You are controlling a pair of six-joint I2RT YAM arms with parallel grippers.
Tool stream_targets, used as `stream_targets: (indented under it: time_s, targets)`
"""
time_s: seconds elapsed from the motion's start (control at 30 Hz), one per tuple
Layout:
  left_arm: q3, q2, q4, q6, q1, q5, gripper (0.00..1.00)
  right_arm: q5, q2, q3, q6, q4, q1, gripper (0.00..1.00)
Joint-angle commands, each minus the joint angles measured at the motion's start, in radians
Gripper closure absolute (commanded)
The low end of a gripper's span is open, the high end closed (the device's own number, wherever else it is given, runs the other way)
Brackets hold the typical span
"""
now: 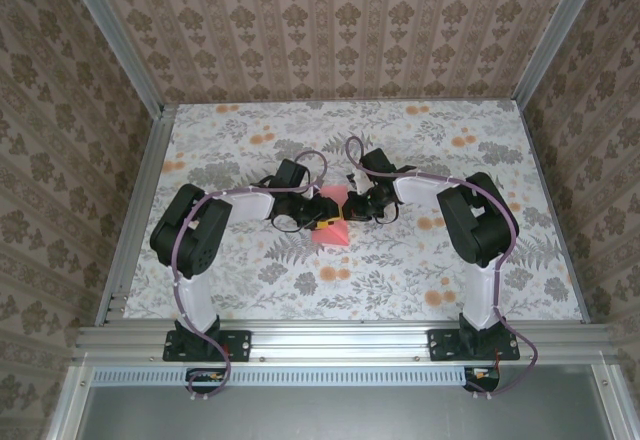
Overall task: Fold a paper plane with a square sheet of paper (pick it up from the middle)
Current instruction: Fold the triangle a second time at the center of the table.
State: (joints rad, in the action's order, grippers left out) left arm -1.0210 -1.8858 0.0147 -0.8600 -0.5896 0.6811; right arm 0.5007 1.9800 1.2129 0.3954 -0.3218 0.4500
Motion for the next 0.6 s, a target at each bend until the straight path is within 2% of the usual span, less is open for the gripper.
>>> stream_targets:
  time_s: [0.0, 0.57]
  targets:
    - [-0.024, -0.023, 0.021, 0.023, -0.006, -0.003, 0.65, -0.019, -0.004, -0.002, -0.005, -0.033, 0.007, 0.92]
    - [-0.029, -0.037, 0.028, 0.023, -0.006, -0.006, 0.65, -0.037, -0.002, -0.002, 0.004, -0.05, 0.01, 0.91]
